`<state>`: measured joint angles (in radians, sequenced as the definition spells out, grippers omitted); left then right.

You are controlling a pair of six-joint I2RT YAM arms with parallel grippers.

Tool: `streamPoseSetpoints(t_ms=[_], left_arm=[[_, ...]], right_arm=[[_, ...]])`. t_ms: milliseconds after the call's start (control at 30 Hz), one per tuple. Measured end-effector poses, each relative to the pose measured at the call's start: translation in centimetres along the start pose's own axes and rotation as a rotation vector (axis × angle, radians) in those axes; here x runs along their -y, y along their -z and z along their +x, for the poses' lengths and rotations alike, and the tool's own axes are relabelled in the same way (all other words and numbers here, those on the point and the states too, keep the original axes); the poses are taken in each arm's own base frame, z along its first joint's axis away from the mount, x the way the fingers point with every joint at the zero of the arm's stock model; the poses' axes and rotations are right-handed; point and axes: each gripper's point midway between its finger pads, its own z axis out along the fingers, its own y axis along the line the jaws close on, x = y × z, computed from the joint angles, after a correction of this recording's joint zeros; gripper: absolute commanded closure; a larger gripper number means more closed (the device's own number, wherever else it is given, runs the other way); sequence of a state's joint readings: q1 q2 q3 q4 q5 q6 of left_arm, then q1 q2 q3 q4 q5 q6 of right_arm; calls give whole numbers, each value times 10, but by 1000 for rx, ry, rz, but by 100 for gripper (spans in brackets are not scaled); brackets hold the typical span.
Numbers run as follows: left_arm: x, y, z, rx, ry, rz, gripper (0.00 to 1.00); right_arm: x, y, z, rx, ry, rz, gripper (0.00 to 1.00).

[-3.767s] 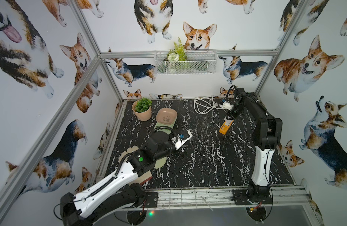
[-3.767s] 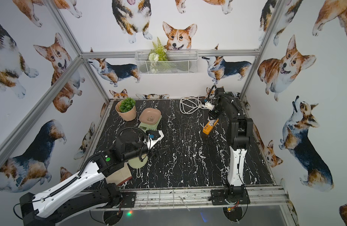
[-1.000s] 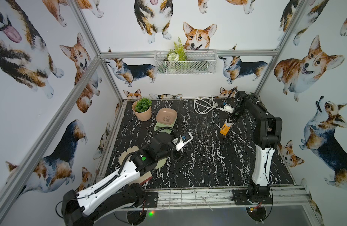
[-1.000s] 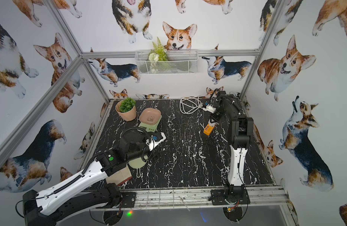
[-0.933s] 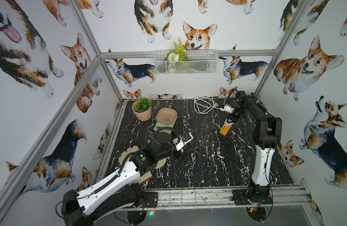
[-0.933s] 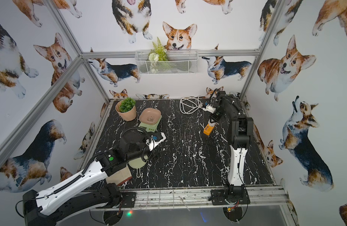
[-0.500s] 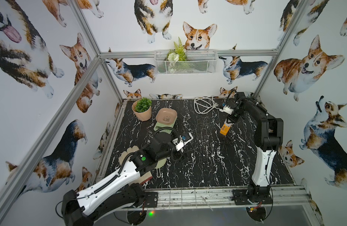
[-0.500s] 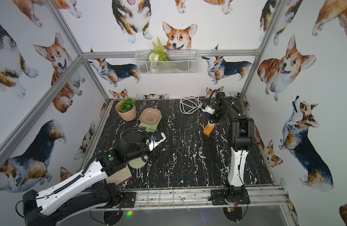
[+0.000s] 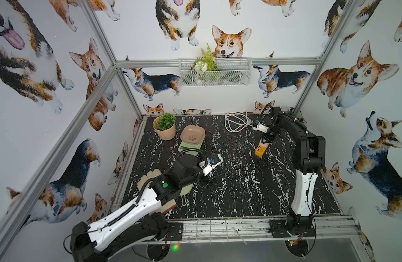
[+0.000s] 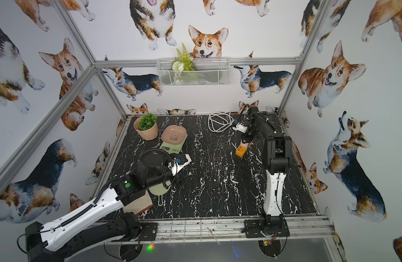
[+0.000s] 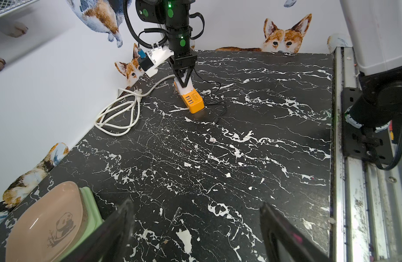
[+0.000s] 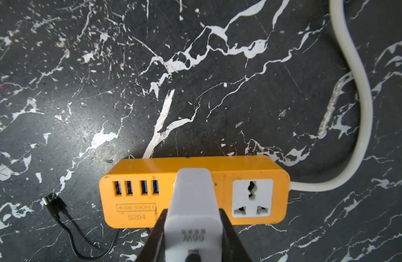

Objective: Charge the electronic scale
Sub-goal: Insert the plug into the socket.

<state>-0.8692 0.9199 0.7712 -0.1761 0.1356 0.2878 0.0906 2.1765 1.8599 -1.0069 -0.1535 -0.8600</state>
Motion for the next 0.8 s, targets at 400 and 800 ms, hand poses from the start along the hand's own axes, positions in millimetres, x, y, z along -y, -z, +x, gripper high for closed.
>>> streamPoseSetpoints(t_ms=[400, 800], left_arm=[[-6, -3, 4, -22, -20, -32, 10], [-5, -4, 9, -27, -21, -29, 7]], right_arm=[[2, 6, -23, 55, -104, -25, 53], [1, 61, -47, 157, -142, 19, 18]])
